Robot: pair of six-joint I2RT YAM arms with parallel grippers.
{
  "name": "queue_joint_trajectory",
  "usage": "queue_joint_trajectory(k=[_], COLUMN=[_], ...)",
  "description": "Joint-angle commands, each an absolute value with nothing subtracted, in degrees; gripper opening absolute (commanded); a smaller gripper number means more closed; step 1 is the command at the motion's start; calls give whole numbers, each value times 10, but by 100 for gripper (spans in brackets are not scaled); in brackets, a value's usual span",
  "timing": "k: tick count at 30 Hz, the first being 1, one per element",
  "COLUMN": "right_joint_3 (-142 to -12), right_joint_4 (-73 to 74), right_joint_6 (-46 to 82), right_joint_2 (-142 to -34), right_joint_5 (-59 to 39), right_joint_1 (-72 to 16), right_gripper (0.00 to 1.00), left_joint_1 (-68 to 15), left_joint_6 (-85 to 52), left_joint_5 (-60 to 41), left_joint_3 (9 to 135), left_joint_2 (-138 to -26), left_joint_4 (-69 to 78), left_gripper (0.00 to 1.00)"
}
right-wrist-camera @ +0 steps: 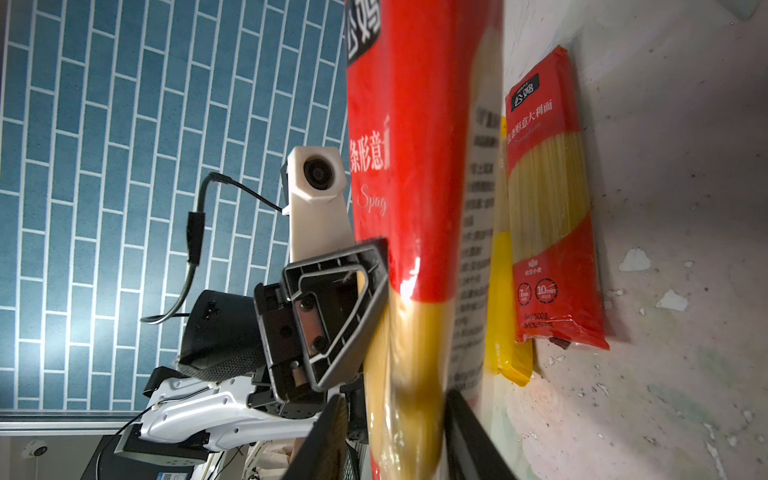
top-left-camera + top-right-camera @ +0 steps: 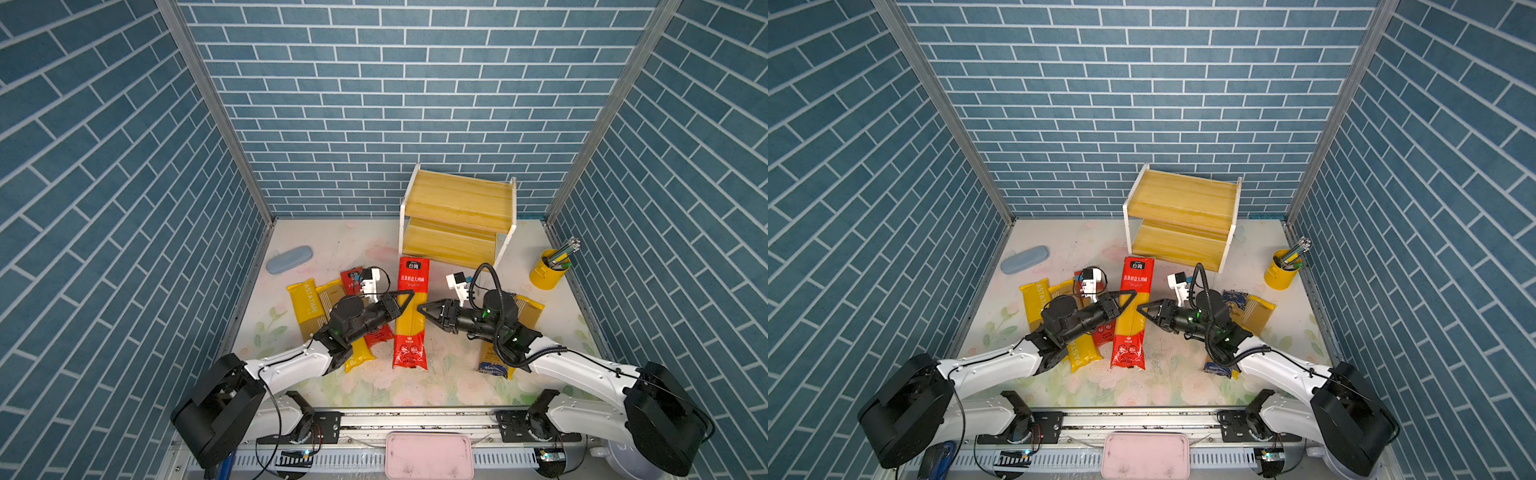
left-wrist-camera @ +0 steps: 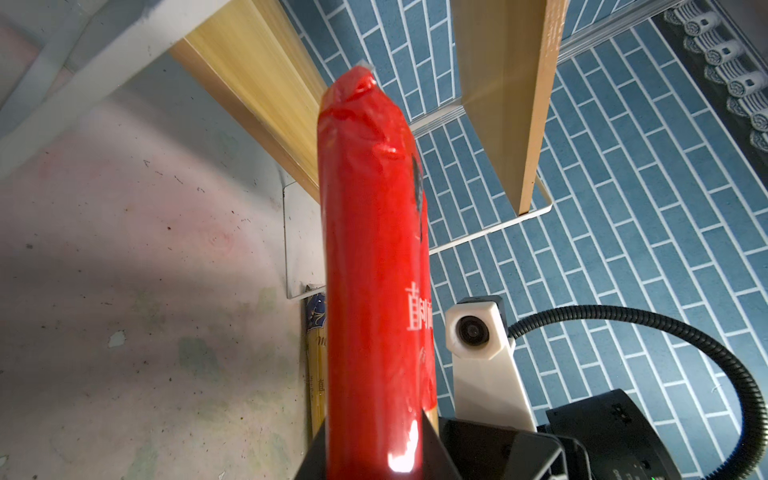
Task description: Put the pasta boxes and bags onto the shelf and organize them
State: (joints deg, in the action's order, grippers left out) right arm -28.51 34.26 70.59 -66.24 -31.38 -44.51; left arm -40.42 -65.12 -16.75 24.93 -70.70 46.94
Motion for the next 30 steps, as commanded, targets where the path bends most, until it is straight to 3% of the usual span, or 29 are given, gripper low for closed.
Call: queue_joint_trajectory(k=[1,24,30], right_joint_3=[-300,-321,-296], right_joint_4=[353,375,381], right_joint_6=[678,665,653], right_joint_2=[-646,-691,-702], right_joint_5=[-319,-310,-296], right_joint_1=[-455,-474,-474], right_gripper=[41,42,49], left_joint_1=[-406,-421,-423], left_joint_6=[-659,-672,-674], left_joint_5=[-152,-159,-158], left_joint_3=[271,315,321], left_joint_2=[-674,-664,-649], left_joint_4=[505,508,501], left_gripper=[24,26,26])
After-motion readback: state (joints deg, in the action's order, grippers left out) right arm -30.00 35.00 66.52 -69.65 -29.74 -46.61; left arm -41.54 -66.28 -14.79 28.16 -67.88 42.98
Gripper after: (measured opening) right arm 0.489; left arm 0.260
